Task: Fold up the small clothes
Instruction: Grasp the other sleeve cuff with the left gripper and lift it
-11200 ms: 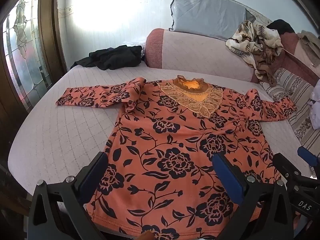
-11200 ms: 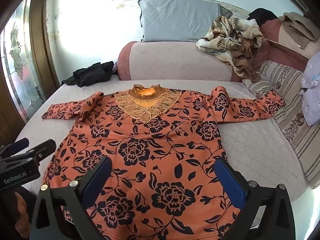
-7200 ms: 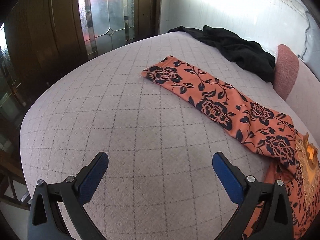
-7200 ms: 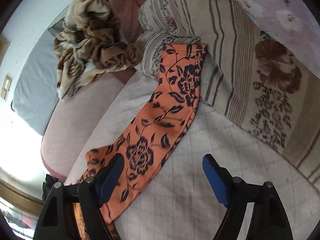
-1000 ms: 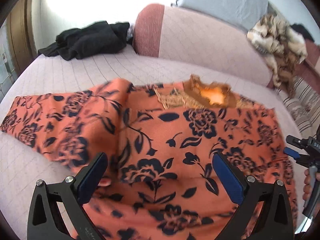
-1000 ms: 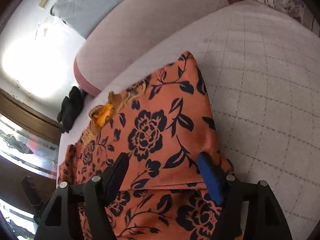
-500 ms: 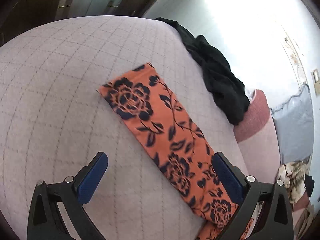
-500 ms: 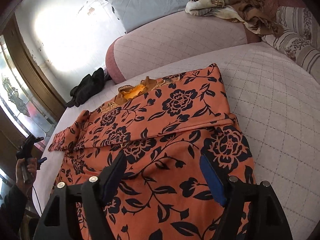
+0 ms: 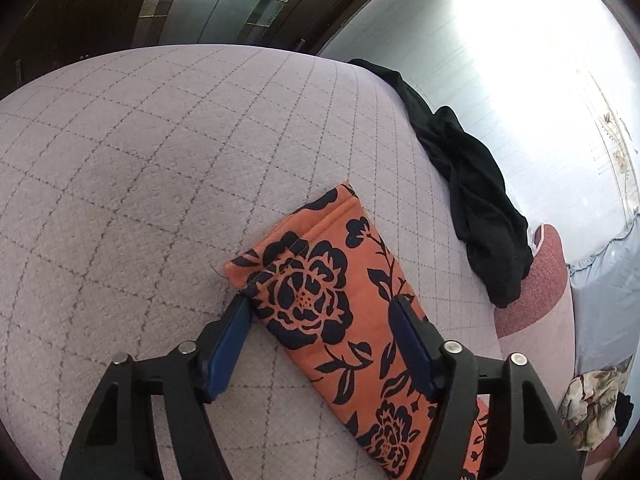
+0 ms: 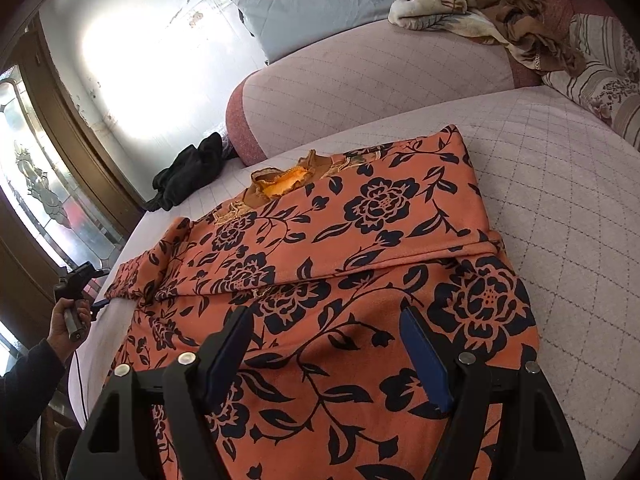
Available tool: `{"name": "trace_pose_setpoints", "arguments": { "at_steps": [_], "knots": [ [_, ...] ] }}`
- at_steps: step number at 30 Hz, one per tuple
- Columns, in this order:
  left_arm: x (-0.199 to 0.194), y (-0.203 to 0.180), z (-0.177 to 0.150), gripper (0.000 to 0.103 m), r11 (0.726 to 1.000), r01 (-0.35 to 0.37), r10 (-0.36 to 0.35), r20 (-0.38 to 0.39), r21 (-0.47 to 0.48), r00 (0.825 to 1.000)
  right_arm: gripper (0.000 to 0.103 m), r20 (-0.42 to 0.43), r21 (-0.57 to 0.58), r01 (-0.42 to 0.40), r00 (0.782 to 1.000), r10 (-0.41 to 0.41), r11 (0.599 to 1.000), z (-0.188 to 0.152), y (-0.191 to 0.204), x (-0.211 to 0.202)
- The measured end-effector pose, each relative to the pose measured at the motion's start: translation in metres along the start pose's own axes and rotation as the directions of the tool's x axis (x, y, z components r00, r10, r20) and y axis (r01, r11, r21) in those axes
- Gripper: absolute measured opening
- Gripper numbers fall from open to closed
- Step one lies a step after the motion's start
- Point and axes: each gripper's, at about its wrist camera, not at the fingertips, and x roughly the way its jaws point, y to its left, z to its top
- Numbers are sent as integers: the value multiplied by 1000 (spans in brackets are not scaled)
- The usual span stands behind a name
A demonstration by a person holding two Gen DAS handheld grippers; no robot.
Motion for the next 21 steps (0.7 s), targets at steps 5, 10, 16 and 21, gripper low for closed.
{"name": "trace_pose_setpoints", "arguments": {
  "at_steps": [5,10,16,21],
  "knots": [
    [-2,4,2,65,1000,-3,3,-3,-24,1000,78,-13,28,-15,1000,16,999,-1,-5,4],
    [-3,5,2,66,997,-16,16,7,-75,1000,78,-7,28,-16,1000,16,999,-2,-4,2],
    [-1,6,1,66,995,-63,64,23,-73,998,78,-10,29,-18,1000,19,999,-3,-3,4],
    [7,-1,7,9,979,-201,201,9,-19,980,78,-7,27,-18,1000,18,999,-2,-3,4]
  ]
}}
